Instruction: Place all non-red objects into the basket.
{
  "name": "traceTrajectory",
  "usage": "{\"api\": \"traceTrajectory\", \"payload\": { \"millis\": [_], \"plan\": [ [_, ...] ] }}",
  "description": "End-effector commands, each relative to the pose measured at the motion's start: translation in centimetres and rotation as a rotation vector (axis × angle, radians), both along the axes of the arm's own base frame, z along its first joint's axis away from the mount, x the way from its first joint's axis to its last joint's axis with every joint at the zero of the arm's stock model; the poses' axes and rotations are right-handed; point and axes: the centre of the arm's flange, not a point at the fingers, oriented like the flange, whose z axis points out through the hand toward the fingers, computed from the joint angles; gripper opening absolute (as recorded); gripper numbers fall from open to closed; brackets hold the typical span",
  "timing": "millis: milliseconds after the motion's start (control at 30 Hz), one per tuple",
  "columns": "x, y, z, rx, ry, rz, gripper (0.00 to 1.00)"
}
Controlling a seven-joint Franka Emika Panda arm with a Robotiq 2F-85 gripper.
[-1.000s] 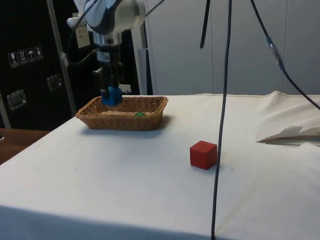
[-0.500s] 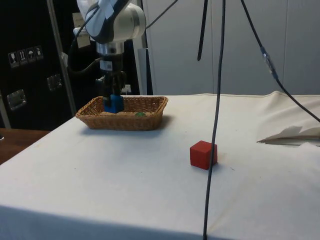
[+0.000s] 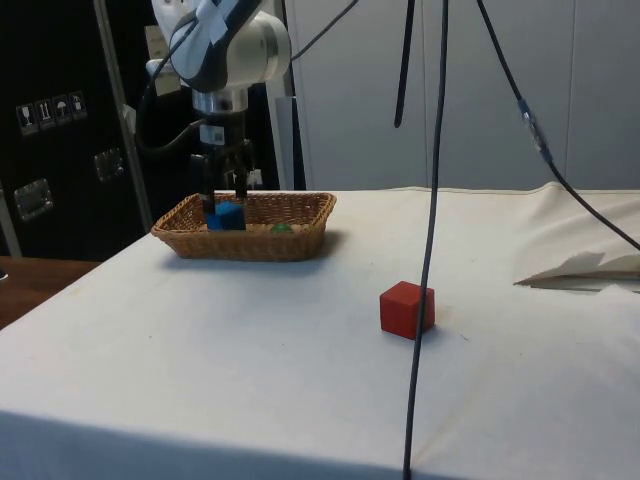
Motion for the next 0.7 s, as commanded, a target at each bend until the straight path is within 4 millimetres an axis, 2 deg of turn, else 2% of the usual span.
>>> {"api": "traceTrajectory", "payload": {
  "millis": [0,167,333,400,467,667],
  "plan": [
    [0.1,-0.1,-0.1,0.005,-0.004,-0.001,1.0],
    [0.1,-0.1,-0.1,0.004,-0.003,-0.001,1.0],
    [0.0,0.3,1.6,0.017,-0.002,0.001,1.0],
    [0.2,0.2,1.2,0.01,-0.003,0.003,1.0],
    [-0.1,0.7,2.4,0.026,0.004,0.004,1.0],
    [-0.7,1.4,3.9,0.042,0.021,0.014,1.0]
  ]
}}
